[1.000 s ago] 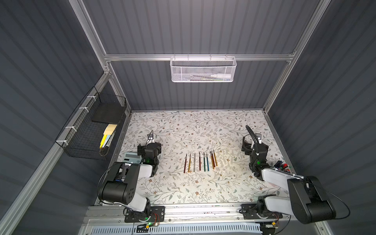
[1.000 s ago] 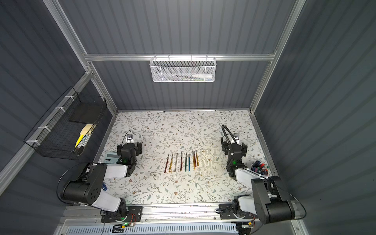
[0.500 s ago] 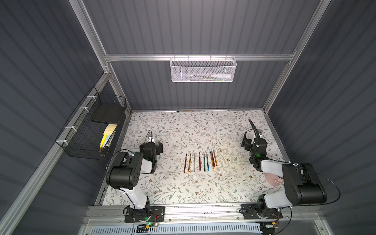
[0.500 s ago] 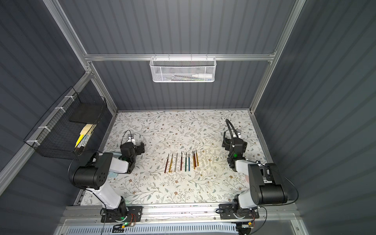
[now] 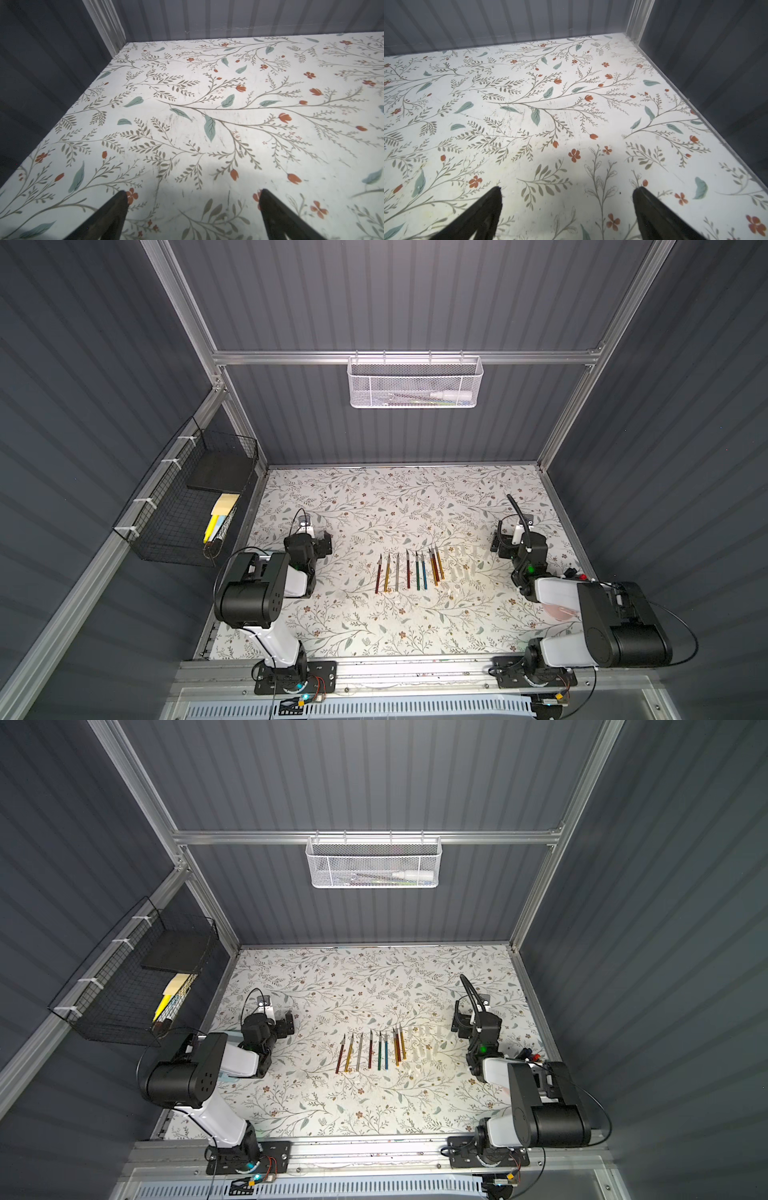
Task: Remove protective caps from carving knives
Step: Reset both arms
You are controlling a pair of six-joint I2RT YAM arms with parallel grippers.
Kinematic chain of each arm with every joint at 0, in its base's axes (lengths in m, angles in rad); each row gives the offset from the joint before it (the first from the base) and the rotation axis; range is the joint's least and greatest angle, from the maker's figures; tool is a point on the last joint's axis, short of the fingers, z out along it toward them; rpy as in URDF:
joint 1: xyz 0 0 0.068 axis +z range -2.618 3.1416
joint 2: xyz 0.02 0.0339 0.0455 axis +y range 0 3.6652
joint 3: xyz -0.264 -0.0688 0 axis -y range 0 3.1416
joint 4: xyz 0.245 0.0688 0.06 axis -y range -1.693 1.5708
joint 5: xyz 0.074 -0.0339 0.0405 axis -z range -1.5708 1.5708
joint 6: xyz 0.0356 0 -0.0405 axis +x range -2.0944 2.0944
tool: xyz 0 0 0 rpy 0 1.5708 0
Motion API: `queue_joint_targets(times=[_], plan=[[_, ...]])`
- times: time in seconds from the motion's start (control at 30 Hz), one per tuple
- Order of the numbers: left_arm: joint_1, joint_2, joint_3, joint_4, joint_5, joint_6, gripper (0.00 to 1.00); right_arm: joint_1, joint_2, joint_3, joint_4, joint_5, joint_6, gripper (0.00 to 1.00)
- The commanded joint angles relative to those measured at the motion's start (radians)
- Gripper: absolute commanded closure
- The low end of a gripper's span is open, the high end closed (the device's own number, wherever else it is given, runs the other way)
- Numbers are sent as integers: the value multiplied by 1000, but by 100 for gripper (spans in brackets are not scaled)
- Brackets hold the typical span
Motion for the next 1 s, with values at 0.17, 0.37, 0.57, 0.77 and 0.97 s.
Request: queue_joint_targets(times=[0.17,0.37,0.57,0.77,0.97], plan=[[8,2,78,-109,25,-6,1,-16,45,146,-160,-23,26,1],[7,-2,72,-104,21,-4,1,-16,42,145,-160,-24,21,1],[8,-2,73,-105,22,-4,1,-17,44,146,-159,-23,22,1],[7,-2,74,-105,22,-4,0,-16,44,146,-160,-24,21,1],[7,-2,74,-105,22,-4,0,-15,44,148,-165,-33,13,1]])
